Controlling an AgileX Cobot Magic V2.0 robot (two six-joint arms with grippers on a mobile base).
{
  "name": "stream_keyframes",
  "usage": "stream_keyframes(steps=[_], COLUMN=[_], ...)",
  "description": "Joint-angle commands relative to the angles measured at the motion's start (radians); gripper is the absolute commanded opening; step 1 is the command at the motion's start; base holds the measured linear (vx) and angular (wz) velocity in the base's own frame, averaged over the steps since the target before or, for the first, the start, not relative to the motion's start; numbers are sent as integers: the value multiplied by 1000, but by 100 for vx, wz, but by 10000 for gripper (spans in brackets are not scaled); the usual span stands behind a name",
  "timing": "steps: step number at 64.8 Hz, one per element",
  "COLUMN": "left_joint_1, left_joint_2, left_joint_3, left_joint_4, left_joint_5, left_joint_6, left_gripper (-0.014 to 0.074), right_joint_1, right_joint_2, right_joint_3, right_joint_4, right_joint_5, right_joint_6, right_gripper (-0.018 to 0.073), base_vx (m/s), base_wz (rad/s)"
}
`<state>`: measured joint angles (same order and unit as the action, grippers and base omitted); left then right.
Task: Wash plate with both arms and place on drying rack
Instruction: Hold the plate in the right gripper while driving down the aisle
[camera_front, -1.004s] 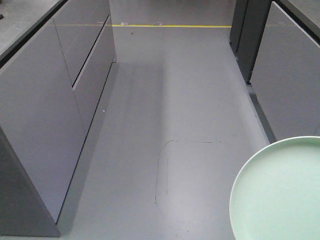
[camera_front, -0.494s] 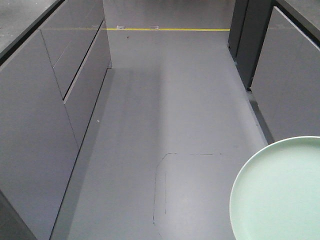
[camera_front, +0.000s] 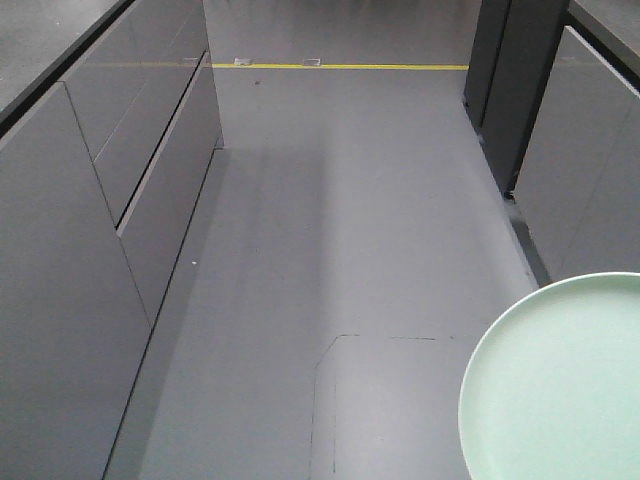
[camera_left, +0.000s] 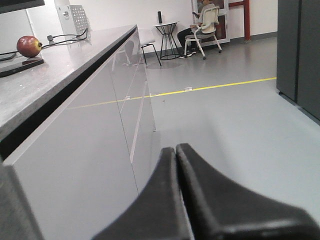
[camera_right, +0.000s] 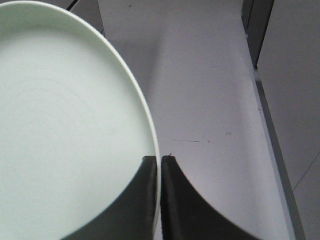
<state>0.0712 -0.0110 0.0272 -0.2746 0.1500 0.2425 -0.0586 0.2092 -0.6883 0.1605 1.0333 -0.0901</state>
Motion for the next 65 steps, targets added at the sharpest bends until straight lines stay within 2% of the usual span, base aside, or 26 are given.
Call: stream_keyframes(steps=[1, 65], left_joint_1=[3, 3], left_joint_2=[-15, -15], left_joint_3=[-26, -26], left_joint_4=[-3, -3], left_joint_5=[-70, -70], left_joint_6=[-8, -8], left_gripper=[-6, -6], right_joint_1=[-3, -3], right_joint_2=[14, 14], right_joint_3=[-23, -23], right_joint_4=[4, 4], right_joint_5=[-71, -71], right_joint_6=[4, 4], right_gripper=[-1, -1], base_vx=[27, 26], base_wz=[1, -4])
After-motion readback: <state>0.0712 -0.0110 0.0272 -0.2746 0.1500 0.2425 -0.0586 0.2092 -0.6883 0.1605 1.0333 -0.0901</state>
